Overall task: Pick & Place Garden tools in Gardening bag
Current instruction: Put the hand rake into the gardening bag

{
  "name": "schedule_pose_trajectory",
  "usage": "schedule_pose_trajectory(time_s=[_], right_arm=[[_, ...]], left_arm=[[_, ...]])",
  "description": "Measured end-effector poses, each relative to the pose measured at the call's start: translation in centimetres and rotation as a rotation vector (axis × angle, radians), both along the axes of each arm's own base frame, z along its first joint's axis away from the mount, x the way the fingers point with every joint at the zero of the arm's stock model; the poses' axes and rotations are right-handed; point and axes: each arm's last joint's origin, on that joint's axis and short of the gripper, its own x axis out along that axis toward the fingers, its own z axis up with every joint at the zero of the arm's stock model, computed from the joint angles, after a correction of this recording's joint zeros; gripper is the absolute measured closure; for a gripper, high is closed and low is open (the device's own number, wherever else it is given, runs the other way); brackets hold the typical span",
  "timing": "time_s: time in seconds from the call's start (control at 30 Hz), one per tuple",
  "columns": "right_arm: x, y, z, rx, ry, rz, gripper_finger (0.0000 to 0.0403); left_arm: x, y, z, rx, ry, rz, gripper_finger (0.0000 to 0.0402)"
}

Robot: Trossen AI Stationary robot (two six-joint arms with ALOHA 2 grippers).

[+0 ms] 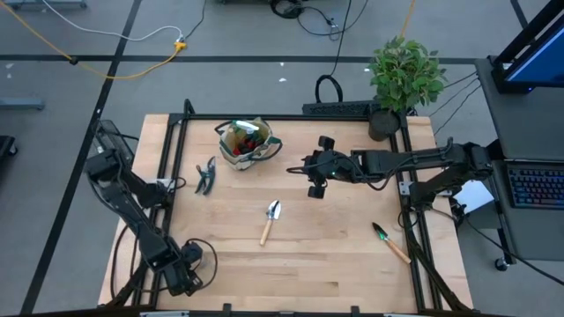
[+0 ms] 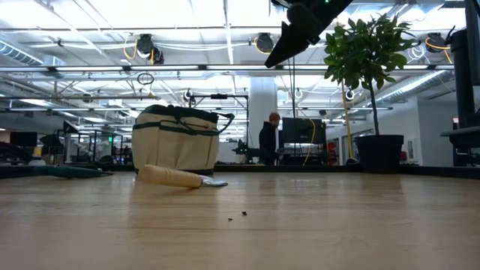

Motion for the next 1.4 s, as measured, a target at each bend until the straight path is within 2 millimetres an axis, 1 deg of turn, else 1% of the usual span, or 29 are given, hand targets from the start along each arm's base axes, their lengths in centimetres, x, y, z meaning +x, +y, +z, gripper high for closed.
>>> schedule_pose_trajectory(time_s=[0.2, 0.37, 0.47, 0.63, 0.83, 0.97, 1.03, 1.1, 1.27, 1.4], right_arm=[[0.0, 0.0, 0.0, 0.0, 0.0, 0.001, 0.0287], [0.0, 0.0, 0.0, 0.001, -0.001, 0.001, 0.0287], [0.0, 0.0, 0.0, 0.001, -0.001, 0.001, 0.0287], [0.0, 0.0, 0.0, 0.001, -0.001, 0.001, 0.0287], [0.0, 0.0, 0.0, 0.001, -0.005, 0.002, 0.0287], [0.1, 0.0, 0.1, 0.002, -0.021, 0.003, 0.0287], [0.3, 0.1, 0.3, 0.018, -0.05, 0.023, 0.0287], [0.6, 0.3, 0.7, 0.062, -0.095, 0.085, 0.0287], [1.4, 1.1, 1.7, 0.134, -0.219, 0.288, 0.0287], [1.7, 1.8, 2.5, 0.072, -0.291, 0.38, 0.0287]], left_arm=[[0.3, -0.9, -1.3, -0.013, 0.004, -0.01, 0.022], [0.4, -1.0, -2.0, 0.017, 0.025, -0.011, 0.0226], [0.3, -0.9, -2.1, 0.029, 0.032, -0.015, 0.0258], [0.2, -0.7, -2.1, 0.042, 0.033, -0.046, 0.0336], [0.4, -0.5, -1.7, 0.02, 0.014, -0.072, 0.0339], [0.7, 0.3, -0.3, -0.033, -0.035, -0.132, 0.0339], [1.0, 0.7, 1.2, -0.09, -0.082, -0.144, 0.0339], [1.2, 1.3, 2.7, -0.137, -0.129, -0.14, 0.0339], [2.0, 3.9, 6.5, -0.213, -0.303, -0.049, 0.0339], [2.5, 6.4, 9.1, -0.251, -0.446, 0.038, 0.0339]])
